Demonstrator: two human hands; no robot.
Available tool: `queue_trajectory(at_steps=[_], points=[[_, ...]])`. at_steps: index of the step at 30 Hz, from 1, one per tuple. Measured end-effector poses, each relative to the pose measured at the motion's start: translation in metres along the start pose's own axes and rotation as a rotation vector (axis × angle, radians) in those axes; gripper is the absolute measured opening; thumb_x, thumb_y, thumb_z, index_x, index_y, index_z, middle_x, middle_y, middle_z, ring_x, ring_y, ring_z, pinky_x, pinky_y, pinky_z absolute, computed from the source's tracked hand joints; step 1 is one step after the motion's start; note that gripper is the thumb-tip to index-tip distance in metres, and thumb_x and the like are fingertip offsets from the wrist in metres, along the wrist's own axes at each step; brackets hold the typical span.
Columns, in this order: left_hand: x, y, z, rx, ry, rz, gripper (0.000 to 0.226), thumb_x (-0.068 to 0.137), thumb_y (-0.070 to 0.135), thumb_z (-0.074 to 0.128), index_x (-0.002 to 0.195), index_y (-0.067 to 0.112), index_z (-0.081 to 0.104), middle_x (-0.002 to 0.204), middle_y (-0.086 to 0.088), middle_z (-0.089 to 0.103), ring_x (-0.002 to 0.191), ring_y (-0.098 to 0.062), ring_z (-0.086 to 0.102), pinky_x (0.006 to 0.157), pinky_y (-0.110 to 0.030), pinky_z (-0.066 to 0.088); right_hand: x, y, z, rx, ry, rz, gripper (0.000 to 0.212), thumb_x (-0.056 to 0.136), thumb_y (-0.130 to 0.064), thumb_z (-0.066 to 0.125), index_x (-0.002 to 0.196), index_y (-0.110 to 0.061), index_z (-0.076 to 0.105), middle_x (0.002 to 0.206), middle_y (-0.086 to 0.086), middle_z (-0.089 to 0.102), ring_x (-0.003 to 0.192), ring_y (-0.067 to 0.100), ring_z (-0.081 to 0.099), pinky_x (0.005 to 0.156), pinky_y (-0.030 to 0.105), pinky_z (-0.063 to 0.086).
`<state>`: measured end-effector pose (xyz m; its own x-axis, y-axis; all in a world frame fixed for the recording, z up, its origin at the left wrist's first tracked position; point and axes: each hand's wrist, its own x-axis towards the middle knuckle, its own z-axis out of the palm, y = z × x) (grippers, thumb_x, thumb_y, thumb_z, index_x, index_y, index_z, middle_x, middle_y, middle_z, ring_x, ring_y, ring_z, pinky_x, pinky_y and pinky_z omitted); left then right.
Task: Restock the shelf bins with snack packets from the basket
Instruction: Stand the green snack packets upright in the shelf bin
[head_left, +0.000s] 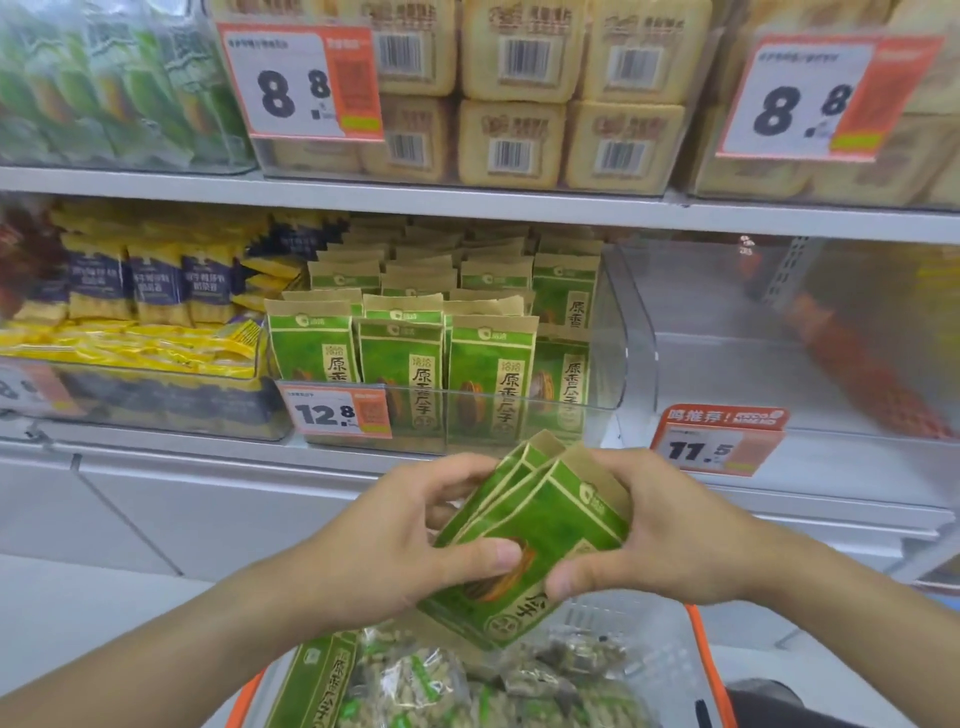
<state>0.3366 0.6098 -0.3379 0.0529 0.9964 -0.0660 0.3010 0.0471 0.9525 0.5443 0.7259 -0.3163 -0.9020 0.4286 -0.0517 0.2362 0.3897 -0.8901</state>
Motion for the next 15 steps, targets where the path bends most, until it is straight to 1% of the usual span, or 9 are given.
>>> queue_trajectory(at_steps=[2, 3, 5, 7, 8, 10, 12, 13, 15], points=[[0.001, 0.006, 0.002, 0.03, 0.038, 0.07, 0.054, 0.082, 0.029, 0.075, 0.132, 0.033, 0.055, 0.123, 0.014, 0.068, 0.113, -0.007, 0.065, 0.097, -0.031, 0.053, 0.001, -0.007, -0.003, -0.102, 0.091, -0.02, 0.044, 0.068, -0.02, 0.092, 0.105, -0.023, 0.067, 0.096, -0.004, 0.076, 0.088, 0.015, 0.073, 0.078, 0.039, 0.06], [0.001, 0.008, 0.002, 0.077, 0.074, 0.122, 0.056, 0.083, 0.033, 0.073, 0.135, 0.035, 0.052, 0.126, 0.02, 0.065, 0.118, -0.001, 0.061, 0.099, -0.025, 0.05, 0.001, -0.011, -0.007, -0.182, 0.147, -0.036, 0.041, 0.068, -0.026, 0.092, 0.101, -0.025, 0.067, 0.092, -0.007, 0.076, 0.083, 0.013, 0.073, 0.075, 0.038, 0.059], [0.002, 0.011, 0.0, 0.291, 0.207, 0.228, 0.059, 0.088, 0.048, 0.063, 0.142, 0.042, 0.042, 0.136, 0.033, 0.051, 0.127, 0.011, 0.046, 0.101, -0.011, 0.039, -0.003, -0.021, -0.022, -0.387, 0.305, -0.12, 0.036, 0.067, -0.038, 0.09, 0.093, -0.032, 0.066, 0.086, -0.018, 0.072, 0.074, 0.001, 0.068, 0.067, 0.021, 0.054], [0.006, 0.01, -0.006, 0.509, 0.345, 0.3, 0.052, 0.096, 0.053, 0.049, 0.146, 0.046, 0.033, 0.142, 0.041, 0.034, 0.134, 0.018, 0.029, 0.101, -0.001, 0.027, -0.01, -0.032, -0.04, -0.557, 0.521, -0.255, 0.039, 0.069, -0.049, 0.084, 0.1, -0.04, 0.061, 0.09, -0.032, 0.067, 0.077, -0.012, 0.064, 0.067, 0.004, 0.044], [0.01, 0.008, -0.009, 0.596, 0.389, 0.326, 0.052, 0.098, 0.048, 0.048, 0.147, 0.044, 0.031, 0.147, 0.039, 0.027, 0.137, 0.017, 0.022, 0.106, -0.002, 0.02, -0.014, -0.037, -0.05, -0.616, 0.617, -0.29, 0.042, 0.072, -0.05, 0.081, 0.107, -0.039, 0.06, 0.093, -0.036, 0.064, 0.083, -0.018, 0.061, 0.072, 0.0, 0.04], [0.024, 0.001, -0.016, 0.751, 0.468, 0.367, 0.06, 0.094, 0.034, 0.054, 0.15, 0.034, 0.032, 0.156, 0.024, 0.024, 0.146, 0.005, 0.014, 0.117, -0.018, 0.015, -0.017, -0.044, -0.067, -0.698, 0.729, -0.308, 0.043, 0.076, -0.044, 0.08, 0.113, -0.034, 0.062, 0.1, -0.034, 0.062, 0.094, -0.021, 0.056, 0.081, -0.002, 0.037], [0.04, -0.004, -0.017, 0.878, 0.522, 0.371, 0.068, 0.091, 0.023, 0.06, 0.152, 0.024, 0.032, 0.162, 0.007, 0.019, 0.152, -0.01, 0.009, 0.122, -0.038, 0.018, -0.011, -0.046, -0.077, -0.725, 0.738, -0.263, 0.042, 0.075, -0.03, 0.084, 0.113, -0.027, 0.067, 0.104, -0.022, 0.064, 0.096, -0.013, 0.059, 0.084, 0.001, 0.039], [0.047, -0.004, -0.015, 0.934, 0.524, 0.356, 0.071, 0.089, 0.022, 0.061, 0.154, 0.022, 0.029, 0.164, 0.003, 0.015, 0.153, -0.014, 0.004, 0.123, -0.043, 0.016, -0.005, -0.046, -0.08, -0.743, 0.724, -0.238, 0.043, 0.074, -0.022, 0.087, 0.113, -0.024, 0.068, 0.104, -0.017, 0.066, 0.095, -0.009, 0.06, 0.084, 0.002, 0.04], [0.057, -0.005, -0.011, 1.032, 0.5, 0.327, 0.077, 0.088, 0.024, 0.057, 0.156, 0.022, 0.021, 0.166, 0.0, 0.006, 0.153, -0.016, -0.005, 0.124, -0.044, 0.009, 0.01, -0.045, -0.082, -0.776, 0.679, -0.208, 0.048, 0.073, -0.013, 0.088, 0.116, -0.021, 0.068, 0.104, -0.014, 0.068, 0.096, -0.003, 0.061, 0.088, 0.007, 0.044]])
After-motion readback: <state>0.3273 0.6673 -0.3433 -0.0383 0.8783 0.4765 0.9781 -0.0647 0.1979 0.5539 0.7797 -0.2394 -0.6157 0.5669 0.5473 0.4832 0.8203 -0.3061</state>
